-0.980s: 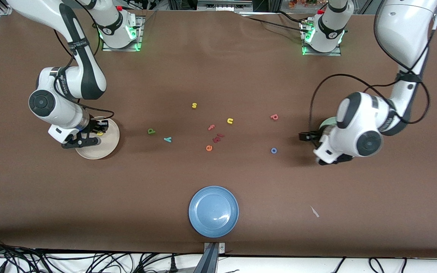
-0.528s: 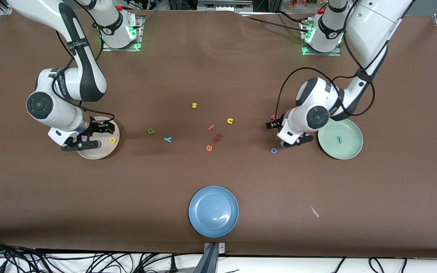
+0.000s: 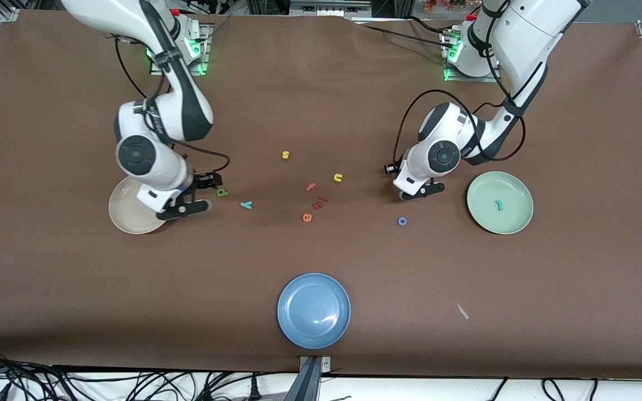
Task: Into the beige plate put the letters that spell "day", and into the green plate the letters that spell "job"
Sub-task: 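Grasp the cyan y with the right gripper while the left gripper grasps pink a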
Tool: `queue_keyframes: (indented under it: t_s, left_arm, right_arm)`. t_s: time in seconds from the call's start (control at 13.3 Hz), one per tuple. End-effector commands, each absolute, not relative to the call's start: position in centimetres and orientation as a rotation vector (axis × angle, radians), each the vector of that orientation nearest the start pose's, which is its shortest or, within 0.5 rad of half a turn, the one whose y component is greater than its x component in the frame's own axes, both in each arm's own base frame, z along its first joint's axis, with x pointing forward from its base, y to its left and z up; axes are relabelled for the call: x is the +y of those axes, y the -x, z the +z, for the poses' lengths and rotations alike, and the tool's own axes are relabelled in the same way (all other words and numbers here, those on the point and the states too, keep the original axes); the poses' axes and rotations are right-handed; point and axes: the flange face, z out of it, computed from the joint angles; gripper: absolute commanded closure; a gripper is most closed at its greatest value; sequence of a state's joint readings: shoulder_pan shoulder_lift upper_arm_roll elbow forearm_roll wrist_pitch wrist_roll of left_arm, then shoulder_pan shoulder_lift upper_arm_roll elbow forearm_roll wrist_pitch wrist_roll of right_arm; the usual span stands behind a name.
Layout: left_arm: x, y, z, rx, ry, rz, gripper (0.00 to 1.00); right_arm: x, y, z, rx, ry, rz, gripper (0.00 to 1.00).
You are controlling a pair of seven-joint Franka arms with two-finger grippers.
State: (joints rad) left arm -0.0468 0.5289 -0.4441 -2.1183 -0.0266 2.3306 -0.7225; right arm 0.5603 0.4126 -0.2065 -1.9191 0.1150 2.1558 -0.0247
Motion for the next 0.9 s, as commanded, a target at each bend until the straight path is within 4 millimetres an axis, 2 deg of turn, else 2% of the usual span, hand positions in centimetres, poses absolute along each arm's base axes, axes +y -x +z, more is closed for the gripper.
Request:
queue_keyframes:
  t_s: [0.0,0.3,0.38,0.45,0.53,0.6,0.83]
  left_arm:
    - [-25.8,-47.9,16.7,-0.397,3.089,0.491,0.44]
    - [-25.6,-48.1,16.2,-0.4,3.098,0.478,0.44]
    - [-25.7,-48.1,16.2,-0.398,3.098,0.479,0.58]
    - [-25.7,-48.1,16.2,-0.395,3.098,0.478,0.8]
    - [-25.7,-48.1,16.2,-0.388,3.099,0.48,0.93]
    - [-25.7,-48.2,16.3,-0.379,3.099,0.478,0.96]
    - [-25.4,-48.8,17.2,-0.372,3.099,0.454,0.96]
  right_arm:
    - [24.0,-56.9,26.2,-0.733,3.039,0.263,0.0]
    - [26.0,-57.2,24.6,-1.037,2.943,0.14,0.0]
    - [26.9,-57.0,24.0,-1.092,2.921,0.12,0.0]
    - [27.9,-56.7,24.1,-1.132,2.909,0.088,0.0]
    - [28.5,-56.8,24.1,-1.181,2.893,0.05,0.0]
    - [28.8,-56.9,23.5,-1.253,2.865,0.018,0.0]
    - [28.9,-56.8,22.2,-1.46,2.77,-0.011,0.0]
